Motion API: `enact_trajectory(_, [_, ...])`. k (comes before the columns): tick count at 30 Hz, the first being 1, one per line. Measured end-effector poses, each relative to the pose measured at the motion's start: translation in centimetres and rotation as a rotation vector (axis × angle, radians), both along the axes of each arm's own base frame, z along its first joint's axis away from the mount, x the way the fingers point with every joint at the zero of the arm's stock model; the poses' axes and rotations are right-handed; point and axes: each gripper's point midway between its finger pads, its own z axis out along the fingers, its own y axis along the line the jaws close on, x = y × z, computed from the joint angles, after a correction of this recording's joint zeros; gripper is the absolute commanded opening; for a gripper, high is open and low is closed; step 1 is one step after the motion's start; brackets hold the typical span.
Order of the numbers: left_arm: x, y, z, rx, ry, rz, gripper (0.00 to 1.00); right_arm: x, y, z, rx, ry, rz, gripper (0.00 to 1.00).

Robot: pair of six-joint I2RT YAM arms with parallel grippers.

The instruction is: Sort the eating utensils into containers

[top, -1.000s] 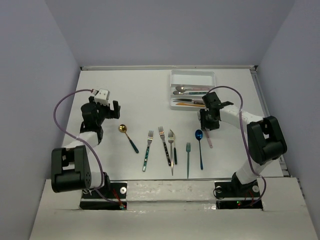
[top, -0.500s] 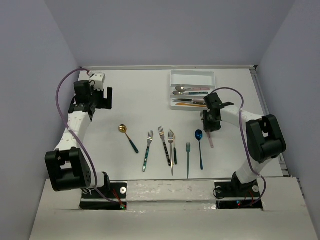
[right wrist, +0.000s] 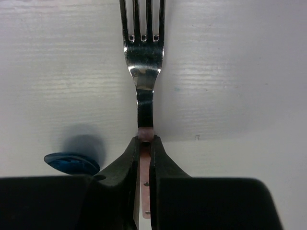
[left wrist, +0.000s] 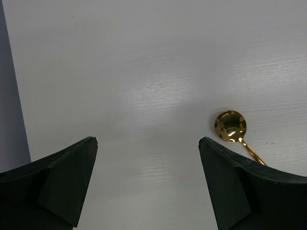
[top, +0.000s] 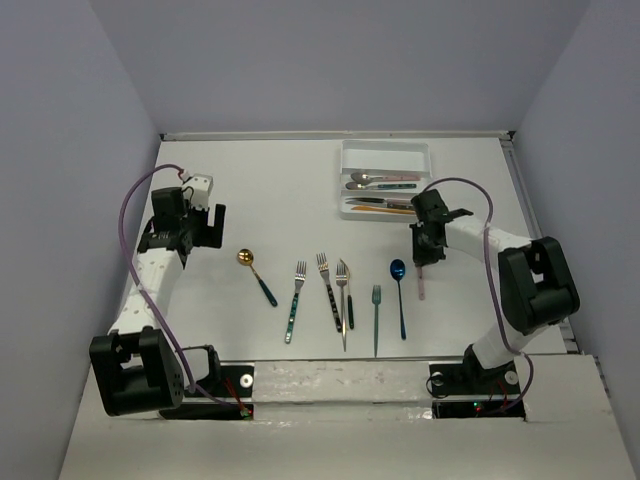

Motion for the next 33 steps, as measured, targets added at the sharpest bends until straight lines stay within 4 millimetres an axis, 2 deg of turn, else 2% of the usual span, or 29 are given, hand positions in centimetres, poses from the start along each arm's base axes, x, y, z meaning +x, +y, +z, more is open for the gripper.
enact_trajectory(3, [-0.4,-0.1,-0.3,-0.001,0.003,-0.001,0.99,-0.5,-0.2,0.7,0.000,0.001,0.000,0.00])
enact_trajectory(6, [-0.4,-0.1,-0.1,-0.001,-0.008,-0.003,0.99,-0.8,-0.6,2.4,-0.014,-0.019,0.002,0.00])
enact_trajectory(8, [-0.2,-0.1,0.2,0.000,-0.022,-0.004,0.99,-0.4,-0.9,4.5,-0.024,-0.065,0.005,0.00])
enact_trajectory(11, [0.0,-0.1,0.4,-0.001,-0.033,-0.007,0.99,0.7,-1.0,9.5,-0.017,-0.194,0.028,0.00])
enact_trajectory(14, [0.0,-0.2,0.4,-0.001,-0.035,-0.012,0.99,3.8,-0.3,16.8,0.019,-0.441,0.078,0.00])
enact_trajectory(17, [0.0,-0.2,0.4,-0.001,-0.035,-0.012,0.99,8.3,0.8,25.1,0.002,-0.727,0.191,0.00])
enact_trajectory(19, [0.1,-0.2,0.3,-0.001,-0.032,-0.012,0.99,11.7,1.7,27.8,-0.043,-0.825,0.261,0.00])
enact_trajectory(20, [0.1,-0.2,0.3,-0.001,-0.030,-0.011,0.99,14.3,2.3,30.4,-0.090,-0.905,0.316,0.00])
enact_trajectory(22, [0.1,-0.1,0.1,-0.002,-0.025,-0.010,0.99,19.4,3.3,31.4,-0.204,-0.972,0.413,0.00])
enact_trajectory(23, [0.1,-0.1,-0.1,-0.002,-0.021,-0.010,0.99,21.2,3.6,31.7,-0.262,-0.996,0.459,0.00])
enact_trajectory(24, [0.1,-0.1,-0.2,-0.003,-0.014,-0.010,0.99,23.6,4.2,30.8,-0.328,-1.007,0.520,0.00])
enact_trajectory(25, [0.1,-0.1,-0.5,-0.002,-0.006,-0.008,0.99,25.7,4.8,29.1,-0.398,-1.004,0.597,0.00])
enact_trajectory(26, [0.2,0.0,-0.8,0.002,0.002,-0.003,0.99,26.9,5.1,27.2,-0.453,-0.985,0.666,0.00])
enact_trajectory(28, [0.2,0.2,-1.2,0.007,0.014,0.003,0.99,28.8,6.0,22.5,-0.575,-0.914,0.867,0.00])
enact_trajectory(30, [0.2,0.5,-1.5,0.015,0.024,0.012,0.99,29.7,6.5,18.6,-0.650,-0.852,1.017,0.00])
enact_trajectory(32, [0.2,0.8,-1.6,0.024,0.027,0.022,0.99,30.4,6.9,15.9,-0.728,-0.807,1.154,0.00])
enact_trajectory(33, [0.3,0.9,-1.6,0.027,0.028,0.025,0.99,30.6,7.0,15.2,-0.765,-0.796,1.215,0.00])
